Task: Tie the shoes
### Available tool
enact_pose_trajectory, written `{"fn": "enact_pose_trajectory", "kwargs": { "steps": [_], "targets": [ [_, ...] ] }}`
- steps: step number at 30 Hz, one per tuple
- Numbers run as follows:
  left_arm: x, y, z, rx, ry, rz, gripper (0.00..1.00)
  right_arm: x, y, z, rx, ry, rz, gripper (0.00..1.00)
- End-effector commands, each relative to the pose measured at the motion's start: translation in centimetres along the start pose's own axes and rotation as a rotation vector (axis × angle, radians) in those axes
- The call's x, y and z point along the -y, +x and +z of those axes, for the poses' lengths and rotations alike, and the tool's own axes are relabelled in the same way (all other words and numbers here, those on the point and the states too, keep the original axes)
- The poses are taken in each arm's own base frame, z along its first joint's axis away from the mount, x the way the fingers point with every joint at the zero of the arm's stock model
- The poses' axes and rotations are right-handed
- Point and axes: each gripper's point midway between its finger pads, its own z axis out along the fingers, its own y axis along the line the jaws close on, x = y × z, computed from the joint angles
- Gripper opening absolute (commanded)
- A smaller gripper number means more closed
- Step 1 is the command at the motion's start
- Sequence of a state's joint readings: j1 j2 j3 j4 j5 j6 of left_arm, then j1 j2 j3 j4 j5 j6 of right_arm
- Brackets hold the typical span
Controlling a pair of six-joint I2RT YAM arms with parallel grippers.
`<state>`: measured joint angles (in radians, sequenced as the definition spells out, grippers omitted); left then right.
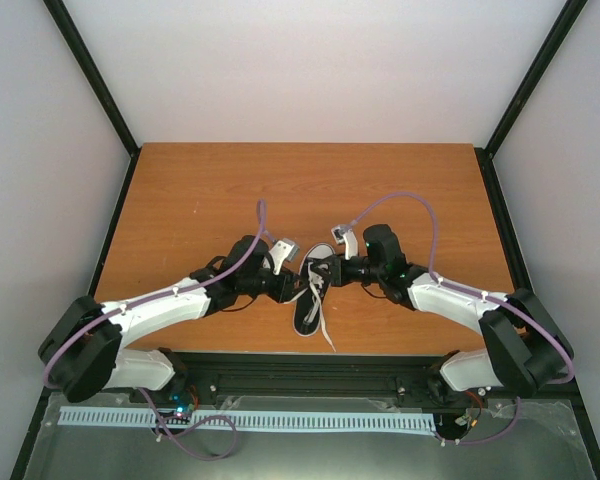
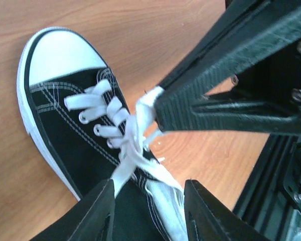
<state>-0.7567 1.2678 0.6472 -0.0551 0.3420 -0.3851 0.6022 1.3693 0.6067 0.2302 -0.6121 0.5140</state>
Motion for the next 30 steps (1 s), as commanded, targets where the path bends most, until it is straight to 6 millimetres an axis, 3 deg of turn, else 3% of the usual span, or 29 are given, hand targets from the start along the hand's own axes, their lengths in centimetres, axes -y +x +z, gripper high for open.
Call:
{"fn": "enact_pose_trajectory", "kwargs": {
  "steps": [1,9,14,18,30],
  "targets": [
    [0.3,-3.8,0.5,0.16,0.019,0.108,0.39,-1.1,-0.6,-0.4,0.03,-0.032,-0.015,0.03],
    [0.1,-4.8,1.4,0.225,0.03,0.108,0.35,-0.7,-0.1,-0.1,0.015,-0.029,0.004,0.03],
    [0.3,-4.1,2.5,0.19,0.068,0.112,0.32,-0.8,-0.3,-0.3,0.026,-0.026,0.012,0.03],
    [0.1,-3.3,3.1,0.166,0.075,0.111,0.36,-0.7,-0.3,-0.2,0.026,-0.024,0.02,0.03],
    [0.0,-4.2,3.3,0.201,0.071,0.121,0.3,-0.2,-0.1,0.3,0.012,-0.022,0.038,0.03]
  ]
}}
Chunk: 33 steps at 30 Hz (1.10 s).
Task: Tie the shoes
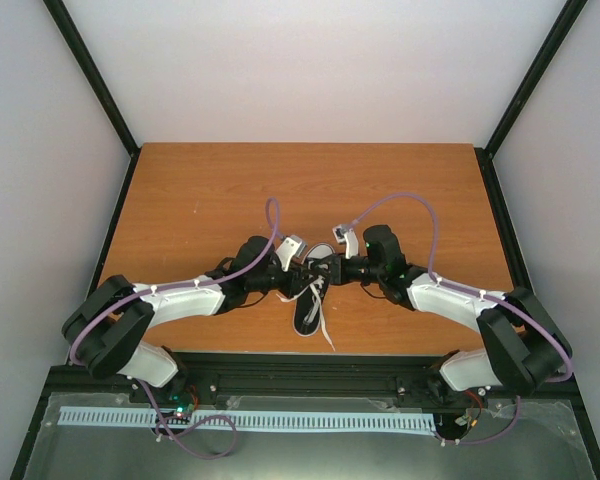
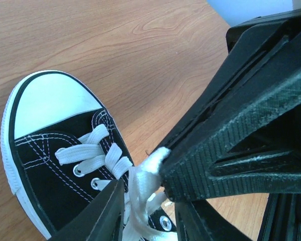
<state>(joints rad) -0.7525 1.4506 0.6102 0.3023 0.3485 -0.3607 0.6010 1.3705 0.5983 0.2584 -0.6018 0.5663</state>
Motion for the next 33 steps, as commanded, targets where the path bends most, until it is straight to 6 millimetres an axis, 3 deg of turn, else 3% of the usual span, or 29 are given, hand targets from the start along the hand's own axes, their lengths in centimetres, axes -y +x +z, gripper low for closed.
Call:
{"fn": "enact_pose_trajectory", "kwargs": {
  "steps": [1,11,16,18,21,24,28,33],
  "targets": [
    [0.5,-2.3,0.1,0.08,0.019,0.055,0.28,-0.3,0.2,0.3,-0.008,-0.023,-0.003,0.03],
    [0.1,-2.3,0.2,0.078,0.0,0.046,0.05,0.1,0.4,0.3,-0.009,-0.003,0.002,0.03],
    [-0.2,-2.0,0.2,0.069,-0.013,0.041,0.01,0.6,0.2,0.0,-0.011,0.043,-0.013,0.05],
    [-0.3,-1.8,0.1,0.065,-0.023,0.038,0.01,0.7,-0.1,-0.6,-0.006,0.081,-0.041,0.22],
    [-0.8,-1.6,-0.4,0.066,-0.054,0.031,0.01,0.6,-0.4,-2.3,0.022,0.143,-0.096,0.61],
    [-0.9,-1.6,-0.7,0.062,-0.068,0.028,0.01,1.5,0.3,-4.0,0.022,0.229,-0.125,0.82],
    [-0.6,-1.8,-0.6,0.043,-0.06,0.03,0.01,2.2,3.2,-4.6,-0.021,0.227,-0.115,0.9],
    [-0.4,-1.9,-0.6,0.035,-0.054,0.029,0.01,1.8,7.5,-3.8,-0.05,0.085,-0.013,0.77]
  ]
}}
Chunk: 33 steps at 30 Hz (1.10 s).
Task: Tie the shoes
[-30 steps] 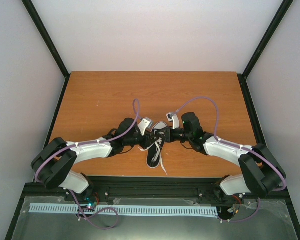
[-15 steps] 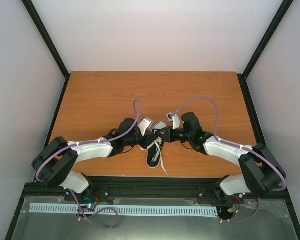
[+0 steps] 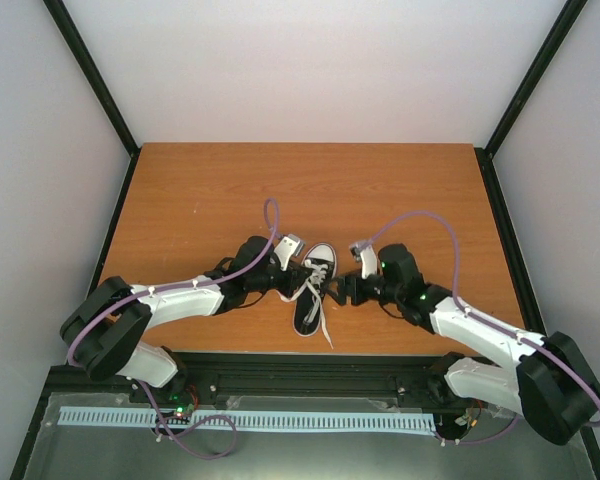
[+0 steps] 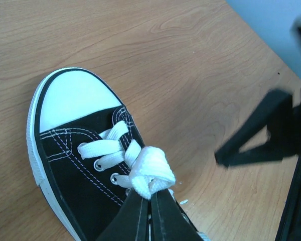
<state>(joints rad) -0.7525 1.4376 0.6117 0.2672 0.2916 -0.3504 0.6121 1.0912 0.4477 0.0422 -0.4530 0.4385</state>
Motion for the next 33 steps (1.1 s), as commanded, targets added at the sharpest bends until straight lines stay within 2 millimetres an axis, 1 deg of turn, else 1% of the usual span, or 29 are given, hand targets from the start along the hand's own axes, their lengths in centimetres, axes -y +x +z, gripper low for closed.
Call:
{"fn": "enact_pose_trajectory", "kwargs": {
  "steps": [1,3,8,15,20,23,26,29,33],
  "targets": [
    [0.5,-1.9,-0.4,0.034,0.002,0.023,0.01,-0.4,3.7,0.4,-0.043,-0.09,0.079,0.73],
    [0.3,-1.8,-0.4,0.033,-0.005,0.019,0.01,-0.5,4.0,0.5,-0.035,-0.099,0.08,0.67],
    [0.4,-1.5,-0.1,0.018,0.005,0.01,0.01,-1.0,3.8,1.0,-0.031,-0.133,0.053,0.51],
    [0.4,-1.6,0.2,0.012,0.008,0.01,0.01,-0.6,4.6,2.2,-0.085,-0.138,0.037,0.42],
    [0.4,-1.5,0.4,0.006,0.01,0.007,0.01,-0.7,4.9,2.9,-0.117,-0.159,0.029,0.37],
    [0.5,-1.6,0.5,0.006,0.013,0.005,0.01,-0.2,5.5,3.5,-0.157,-0.146,0.027,0.31],
    [0.6,-1.6,0.5,0.001,0.017,0.01,0.01,-0.1,5.8,4.0,-0.175,-0.146,0.024,0.28],
    [0.5,-1.6,0.5,-0.005,0.015,0.014,0.01,0.3,5.6,4.3,-0.173,-0.118,0.024,0.22],
    [0.4,-1.4,0.5,-0.01,0.011,0.014,0.01,0.7,5.2,4.1,-0.154,-0.085,0.017,0.11]
  ]
}}
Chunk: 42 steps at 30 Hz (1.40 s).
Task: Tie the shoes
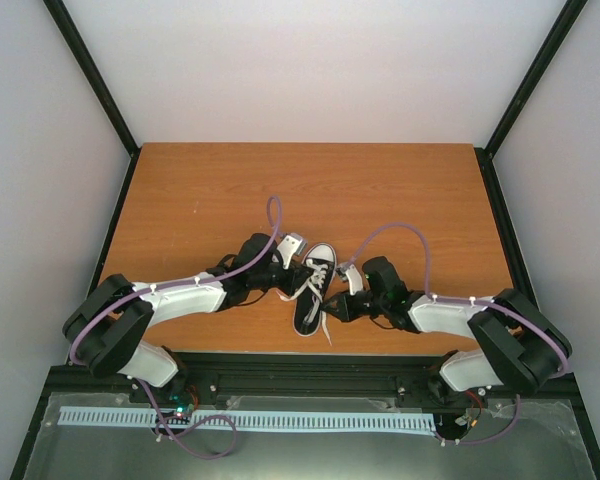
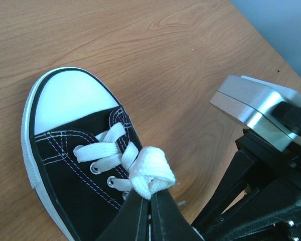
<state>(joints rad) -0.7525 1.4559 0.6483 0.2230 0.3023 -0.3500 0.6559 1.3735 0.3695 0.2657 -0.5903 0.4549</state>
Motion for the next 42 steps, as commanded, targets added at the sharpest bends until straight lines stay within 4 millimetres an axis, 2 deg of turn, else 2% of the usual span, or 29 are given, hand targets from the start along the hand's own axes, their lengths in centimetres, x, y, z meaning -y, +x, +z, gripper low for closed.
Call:
{"fn": "enact_pose_trajectory", "kwargs": {
  "steps": [1,3,8,12,15,19,25,34,42],
  "targets": [
    [0.4,-1.2,0.1,0.017,0.01,0.02,0.01,-0.4,-1.4,-0.3,0.043,0.019,-0.044,0.08],
    [0.4,-1.2,0.0,0.015,0.012,0.017,0.01,-0.2,-1.6,-0.6,0.054,0.043,-0.042,0.03],
    [0.5,-1.1,-0.3,0.011,0.016,0.026,0.01,-0.4,-2.8,-2.4,0.094,0.119,-0.059,0.03],
    [0.5,-0.6,-0.5,-0.003,0.013,0.031,0.01,-1.1,-4.3,-3.8,0.135,0.158,-0.083,0.03],
    [0.5,-0.3,-0.5,-0.011,0.021,0.029,0.01,-2.3,-5.5,-4.2,0.154,0.134,-0.093,0.03],
    [1.0,-0.5,-0.8,0.005,0.042,0.033,0.01,-3.6,-6.4,-3.8,0.146,0.076,-0.076,0.03],
    [2.0,-1.0,-1.1,0.037,0.096,0.026,0.01,-2.3,-5.6,-1.8,0.053,0.087,0.003,0.03],
    [2.5,0.5,-1.0,0.009,0.15,0.03,0.01,-1.1,-4.9,-0.2,0.002,0.101,0.074,0.03],
    [2.6,1.6,-2.5,0.035,0.153,0.035,0.01,0.0,-4.3,0.4,-0.031,0.136,0.109,0.03]
  ]
}}
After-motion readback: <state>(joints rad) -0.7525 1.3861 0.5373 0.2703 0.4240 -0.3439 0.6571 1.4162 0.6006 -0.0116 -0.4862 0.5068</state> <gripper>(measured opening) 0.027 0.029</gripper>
